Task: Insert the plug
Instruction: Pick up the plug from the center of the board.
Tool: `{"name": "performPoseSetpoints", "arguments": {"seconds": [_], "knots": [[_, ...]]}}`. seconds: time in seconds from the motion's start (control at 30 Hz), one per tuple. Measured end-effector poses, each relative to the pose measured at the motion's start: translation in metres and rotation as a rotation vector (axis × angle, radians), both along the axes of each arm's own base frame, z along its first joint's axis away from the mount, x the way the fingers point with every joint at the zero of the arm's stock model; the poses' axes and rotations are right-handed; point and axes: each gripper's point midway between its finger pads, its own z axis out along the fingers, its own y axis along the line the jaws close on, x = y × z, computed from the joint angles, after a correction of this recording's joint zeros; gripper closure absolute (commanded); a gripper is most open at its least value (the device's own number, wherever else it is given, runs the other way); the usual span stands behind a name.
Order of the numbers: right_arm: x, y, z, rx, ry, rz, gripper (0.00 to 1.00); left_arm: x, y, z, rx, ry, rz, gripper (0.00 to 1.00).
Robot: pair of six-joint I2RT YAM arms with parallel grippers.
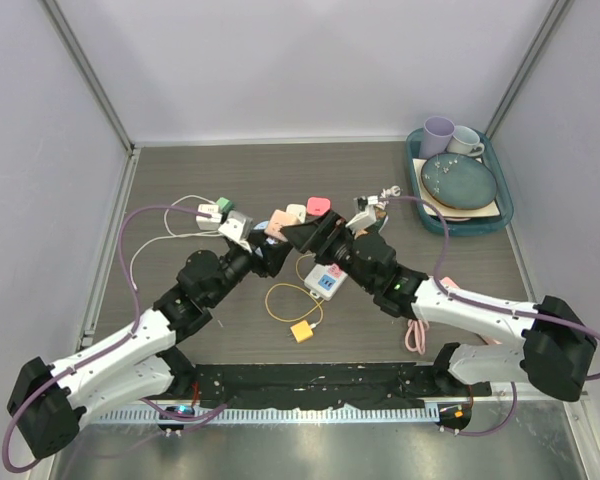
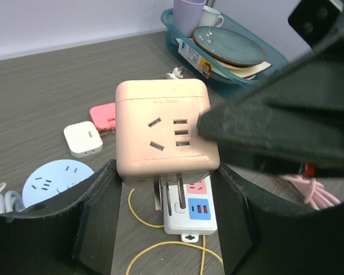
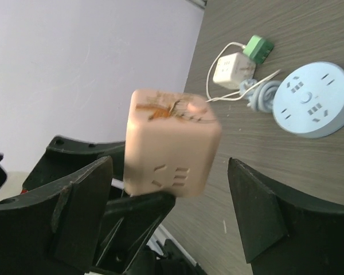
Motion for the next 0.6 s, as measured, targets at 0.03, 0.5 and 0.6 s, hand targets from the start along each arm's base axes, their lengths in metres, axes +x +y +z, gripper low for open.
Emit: {"name": "performPoseSetpoints", "arguments": {"seconds": [0.03, 0.5, 0.6], "knots": [[0.003, -0.003, 0.001, -0.01, 0.005, 0.01, 0.13, 0.0, 0.0, 0.0, 0.013, -0.013, -0.004, 0.94], [0.037, -0.058, 0.021, -0.149, 0.007, 0.135, 0.07, -0.009, -0.012, -0.01, 0.116, -0.071, -0.114, 0.94], [0.041, -0.064, 0.029, -0.194, 0.018, 0.158, 0.06, -0.009, -0.013, -0.016, 0.158, -0.082, -0.13, 0.94]]}}
